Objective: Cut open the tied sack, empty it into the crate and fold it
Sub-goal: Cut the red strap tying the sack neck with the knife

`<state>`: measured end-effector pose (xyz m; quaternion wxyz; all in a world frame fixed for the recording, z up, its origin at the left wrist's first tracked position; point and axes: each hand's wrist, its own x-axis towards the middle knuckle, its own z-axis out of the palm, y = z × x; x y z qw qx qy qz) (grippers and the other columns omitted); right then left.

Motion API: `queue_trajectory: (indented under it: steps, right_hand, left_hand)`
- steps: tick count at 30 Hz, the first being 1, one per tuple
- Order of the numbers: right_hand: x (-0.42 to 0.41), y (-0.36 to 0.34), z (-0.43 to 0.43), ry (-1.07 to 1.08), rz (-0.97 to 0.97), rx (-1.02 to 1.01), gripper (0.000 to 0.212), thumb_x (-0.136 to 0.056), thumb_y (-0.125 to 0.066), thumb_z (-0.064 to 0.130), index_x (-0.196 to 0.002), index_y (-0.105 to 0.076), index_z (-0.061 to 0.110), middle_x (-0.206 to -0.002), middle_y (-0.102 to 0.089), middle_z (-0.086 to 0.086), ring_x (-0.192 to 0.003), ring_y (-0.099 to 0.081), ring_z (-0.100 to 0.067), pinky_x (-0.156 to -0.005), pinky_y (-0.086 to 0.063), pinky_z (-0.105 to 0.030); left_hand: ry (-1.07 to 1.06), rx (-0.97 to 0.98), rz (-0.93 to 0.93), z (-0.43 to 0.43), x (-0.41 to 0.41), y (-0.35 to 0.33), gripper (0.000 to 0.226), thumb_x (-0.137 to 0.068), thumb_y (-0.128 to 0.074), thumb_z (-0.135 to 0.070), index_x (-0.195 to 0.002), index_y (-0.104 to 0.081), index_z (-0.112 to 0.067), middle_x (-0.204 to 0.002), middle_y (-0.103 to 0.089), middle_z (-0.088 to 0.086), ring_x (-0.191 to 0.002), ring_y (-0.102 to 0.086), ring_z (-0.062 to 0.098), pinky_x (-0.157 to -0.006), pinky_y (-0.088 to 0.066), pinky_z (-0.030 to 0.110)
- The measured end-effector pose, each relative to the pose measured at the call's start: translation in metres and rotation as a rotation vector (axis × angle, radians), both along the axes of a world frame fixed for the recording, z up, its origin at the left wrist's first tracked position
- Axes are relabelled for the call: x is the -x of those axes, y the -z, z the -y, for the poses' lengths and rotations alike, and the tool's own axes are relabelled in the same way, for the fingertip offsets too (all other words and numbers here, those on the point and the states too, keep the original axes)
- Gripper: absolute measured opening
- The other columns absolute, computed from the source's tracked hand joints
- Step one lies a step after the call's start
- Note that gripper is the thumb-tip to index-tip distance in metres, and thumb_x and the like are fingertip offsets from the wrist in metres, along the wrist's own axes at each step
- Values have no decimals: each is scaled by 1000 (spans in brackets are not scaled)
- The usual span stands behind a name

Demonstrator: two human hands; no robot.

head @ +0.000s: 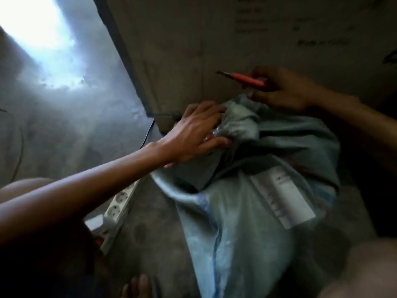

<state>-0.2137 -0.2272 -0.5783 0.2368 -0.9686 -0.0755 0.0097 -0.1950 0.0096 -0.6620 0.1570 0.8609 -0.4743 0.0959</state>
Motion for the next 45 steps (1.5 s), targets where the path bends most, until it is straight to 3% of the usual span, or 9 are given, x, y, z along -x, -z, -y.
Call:
queue_trajectory:
  steps: [4, 8, 11, 14, 19, 23, 30, 39, 45]
  right_hand:
    - [18, -40, 18, 160, 158, -96, 29, -94, -62, 27, -120, -64, 15, -100, -67, -11, -83, -60, -25, -72, -44, -32]
    - [54, -83, 23, 216, 289, -274, 17, -93, -64, 26, -107, -70, 18, -80, -66, -4, -68, -59, -18, -65, -42, -31]
    - [70, -94, 9, 291, 373, -468, 20, -96, -57, 39, -101, -69, 23, -75, -63, 0, -65, -58, -15, -58, -41, -29]
    - [82, -91, -16, 353, 395, -628, 31, -99, -45, 47, -95, -67, 27, -66, -58, 0, -48, -47, -3, -48, -36, -22]
    - [120, -54, -52, 362, 456, -430, 23, -97, -43, 55, -101, -58, 39, -71, -63, 7, -66, -62, -8, -53, -49, -28]
    - [129, -42, -68, 319, 454, -192, 25, -93, -37, 62, -108, -49, 47, -76, -57, 23, -68, -58, 4, -56, -36, -15]
    - [118, -40, -76, 352, 398, -389, 27, -92, -44, 55, -108, -58, 37, -68, -61, 6, -69, -62, -7, -52, -44, -23]
    - [123, -25, -84, 253, 414, -46, 34, -90, -44, 61, -110, -58, 36, -87, -60, 20, -72, -59, -4, -60, -46, -22]
    - [122, -18, -85, 257, 418, -13, 34, -91, -46, 58, -111, -58, 34, -89, -67, 13, -71, -63, -10, -59, -50, -32]
  left_hand:
    - [-356, 456, -469, 25, -11, -52, 44, -88, -61, -58, -102, -71, -17, -85, -72, -8, -76, -66, -3, -68, -50, 27]
    - [-515, 935, -998, 29, -5, -103, 41, -89, -67, -51, -90, -79, -11, -81, -81, 5, -75, -77, 15, -71, -59, 28]
    - [-411, 1089, -1329, 20, 5, -128, 60, -83, -71, -56, -113, -73, -4, -104, -78, 19, -95, -76, 32, -91, -60, 47]
    - [-308, 1232, -1552, 13, 30, -139, 52, -98, -54, -48, -109, -67, 1, -87, -78, 20, -73, -77, 30, -65, -65, 41]
    - [-271, 1280, -1560, 5, 37, -137, 44, -101, -51, -44, -111, -62, -2, -80, -78, 15, -68, -76, 26, -62, -64, 35]
    - [-262, 1325, -1563, -5, 35, -126, 41, -99, -53, -43, -114, -64, -7, -85, -79, 14, -74, -78, 27, -67, -64, 36]
    - [-195, 1222, -1565, -6, 32, -116, 46, -103, -42, -45, -102, -67, -6, -83, -79, 14, -70, -78, 23, -59, -63, 31]
    - [-150, 1347, -1579, -3, 26, -108, 48, -104, -42, -44, -104, -70, -4, -91, -79, 17, -81, -78, 27, -77, -65, 40]
    - [-127, 1390, -1589, 3, 25, -103, 64, -104, -40, -46, -76, -85, -11, -91, -80, 15, -83, -79, 26, -77, -65, 38]
